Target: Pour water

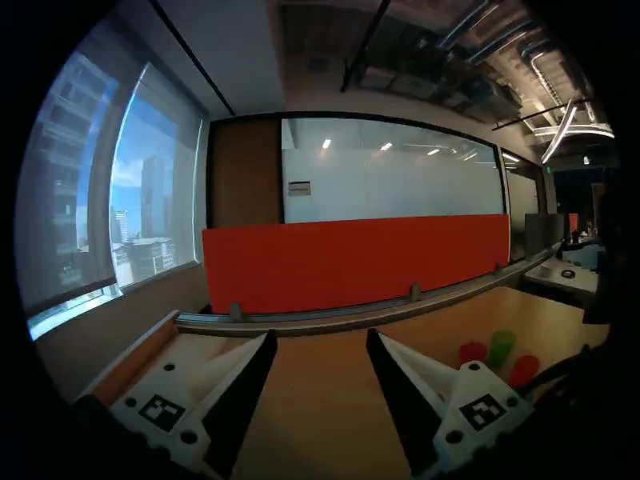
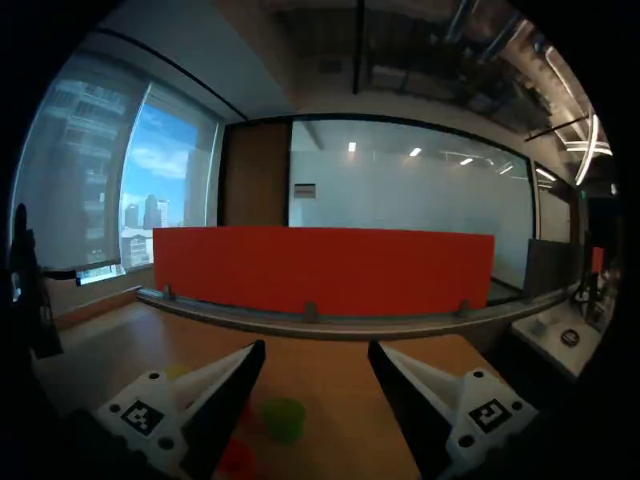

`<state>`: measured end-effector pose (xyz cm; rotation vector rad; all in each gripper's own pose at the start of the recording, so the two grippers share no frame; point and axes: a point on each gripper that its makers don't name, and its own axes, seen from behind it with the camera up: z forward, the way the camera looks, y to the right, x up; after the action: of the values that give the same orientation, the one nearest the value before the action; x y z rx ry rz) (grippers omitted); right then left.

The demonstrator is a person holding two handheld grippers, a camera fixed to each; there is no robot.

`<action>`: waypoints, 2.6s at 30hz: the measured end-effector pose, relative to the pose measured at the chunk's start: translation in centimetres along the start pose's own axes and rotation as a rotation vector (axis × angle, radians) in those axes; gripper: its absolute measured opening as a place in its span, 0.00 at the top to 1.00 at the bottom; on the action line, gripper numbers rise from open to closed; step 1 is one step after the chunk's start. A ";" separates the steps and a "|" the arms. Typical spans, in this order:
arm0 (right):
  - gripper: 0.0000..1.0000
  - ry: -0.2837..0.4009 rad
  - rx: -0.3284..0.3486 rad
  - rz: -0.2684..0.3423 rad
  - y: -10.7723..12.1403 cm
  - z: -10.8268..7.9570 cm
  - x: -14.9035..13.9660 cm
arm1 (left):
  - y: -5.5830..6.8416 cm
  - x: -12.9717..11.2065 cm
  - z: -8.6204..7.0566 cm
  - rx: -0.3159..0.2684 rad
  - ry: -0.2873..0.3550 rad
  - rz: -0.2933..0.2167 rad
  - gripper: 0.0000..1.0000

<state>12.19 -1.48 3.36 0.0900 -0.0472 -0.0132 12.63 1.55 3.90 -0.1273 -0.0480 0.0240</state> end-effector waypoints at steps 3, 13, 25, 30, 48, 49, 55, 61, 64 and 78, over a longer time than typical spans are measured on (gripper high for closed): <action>0.01 0.004 0.007 0.001 -0.2 0.1 0.4 | 0.3 0.8 0.2 -0.020 -0.002 -0.007 0.18; 0.01 0.003 0.110 0.021 -1.9 0.0 0.3 | 2.5 2.0 0.4 -0.120 -0.015 0.005 0.18; 0.01 -0.003 0.283 0.007 -4.3 -0.9 1.1 | 7.1 2.8 -0.2 -0.333 -0.013 -0.048 0.18; 0.01 -0.007 0.352 -0.010 -5.4 -1.5 1.4 | 8.9 3.1 -0.6 -0.416 -0.005 -0.067 0.18; 0.01 -0.063 0.426 -0.042 -6.6 -1.9 0.4 | 11.3 2.0 -1.2 -0.548 -0.038 -0.031 0.18; 0.01 -0.071 0.428 -0.045 -6.6 -1.9 0.3 | 11.5 1.8 -1.3 -0.559 -0.045 -0.025 0.18; 0.01 -0.111 0.436 -0.068 -6.8 -1.8 -0.3 | 13.1 0.3 -1.9 -0.629 -0.095 0.020 0.18; 0.01 -0.154 0.436 -0.079 -6.5 -1.6 -1.1 | 14.5 -0.9 -2.5 -0.684 -0.128 0.067 0.18; 0.01 -0.176 0.435 -0.086 -6.3 -1.6 -1.5 | 15.1 -1.3 -2.7 -0.700 -0.135 0.083 0.18; 0.01 -0.292 0.430 -0.135 -5.4 -1.6 -4.1 | 17.0 -3.3 -3.3 -0.777 -0.195 0.104 0.18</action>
<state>8.15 -6.63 1.05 0.5209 -0.3359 -0.1510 9.13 17.86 -1.72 -0.9049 -0.2452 0.1213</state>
